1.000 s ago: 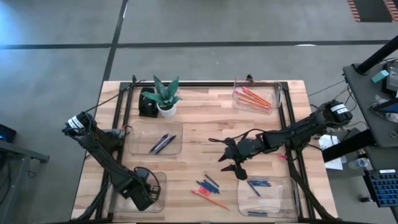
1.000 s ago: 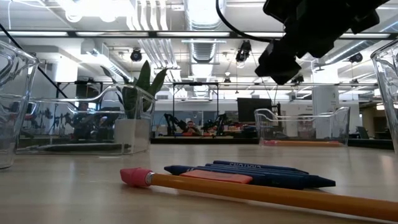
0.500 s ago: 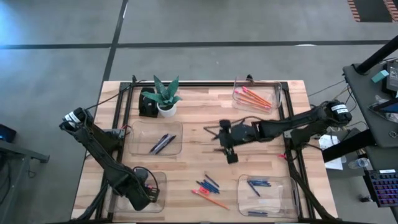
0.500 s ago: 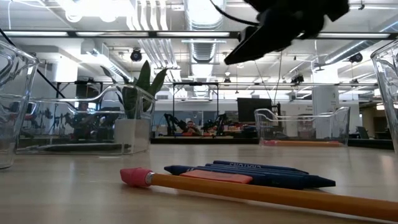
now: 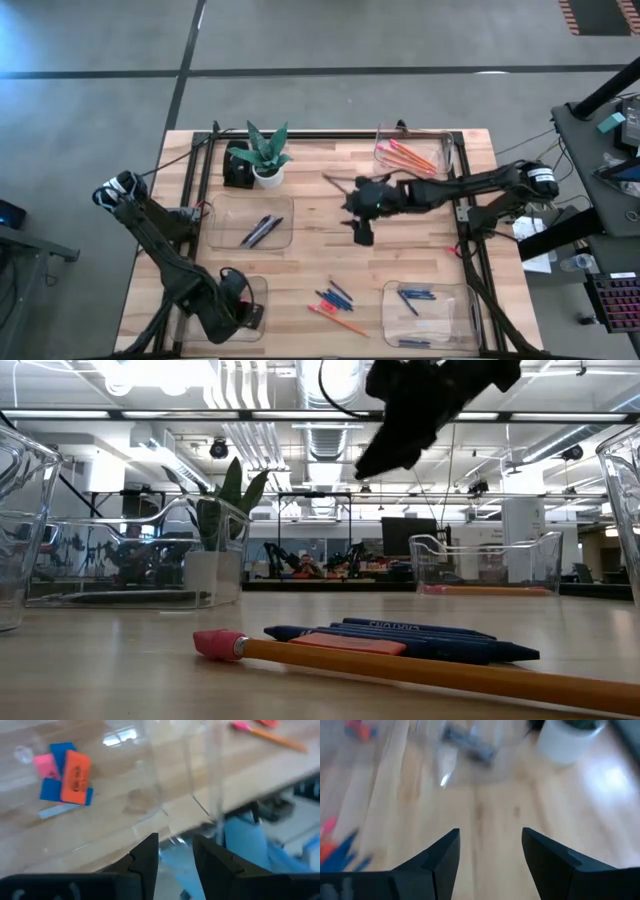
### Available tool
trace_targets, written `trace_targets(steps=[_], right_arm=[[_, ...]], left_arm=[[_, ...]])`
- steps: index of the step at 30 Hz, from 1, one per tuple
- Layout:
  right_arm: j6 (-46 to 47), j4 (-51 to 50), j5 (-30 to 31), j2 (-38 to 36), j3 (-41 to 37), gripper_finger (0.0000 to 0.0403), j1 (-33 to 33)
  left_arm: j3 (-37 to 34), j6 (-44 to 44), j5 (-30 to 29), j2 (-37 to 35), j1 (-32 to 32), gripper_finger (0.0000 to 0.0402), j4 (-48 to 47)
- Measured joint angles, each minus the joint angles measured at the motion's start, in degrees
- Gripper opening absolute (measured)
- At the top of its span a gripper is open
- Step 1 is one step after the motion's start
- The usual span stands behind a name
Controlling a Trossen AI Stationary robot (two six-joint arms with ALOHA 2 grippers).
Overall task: Sort crayons/erasers/pens/pencils in bins
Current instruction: Put the blue crayon into the bottom right transparent bin
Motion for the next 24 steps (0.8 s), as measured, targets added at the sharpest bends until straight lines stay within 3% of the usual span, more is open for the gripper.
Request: trace_targets(steps=[5, 11, 14, 19, 24], right_arm=[[2.0, -0.6, -0.1, 2.6, -2.2, 0.0203, 4.8], [20.2, -0.1, -3.6, 5.7, -1.1, 0.0203, 10.3], [20.4, 0.3, -3.4, 6.5, -0.8, 0.0203, 14.8], [23.8, 4.3, 6.3, 9.0, -0.7, 0.0203, 20.5], [31.3, 5.5, 7.1, 11.8, -0.7, 0.0203, 21.3]], left_arm=[[1.8, 15.5, -2.1, 0.6, -0.1, 0.0107, 0.2], [1.8, 18.3, -11.5, 0.9, -0.1, 0.0107, 0.1], [1.9, 18.2, -20.1, 0.8, -0.2, 0.0107, 0.2], [2.0, 22.3, -34.5, 0.7, -0.1, 0.0107, 1.2], [1.9, 31.8, -47.7, 0.7, -0.1, 0.0107, 9.4]])
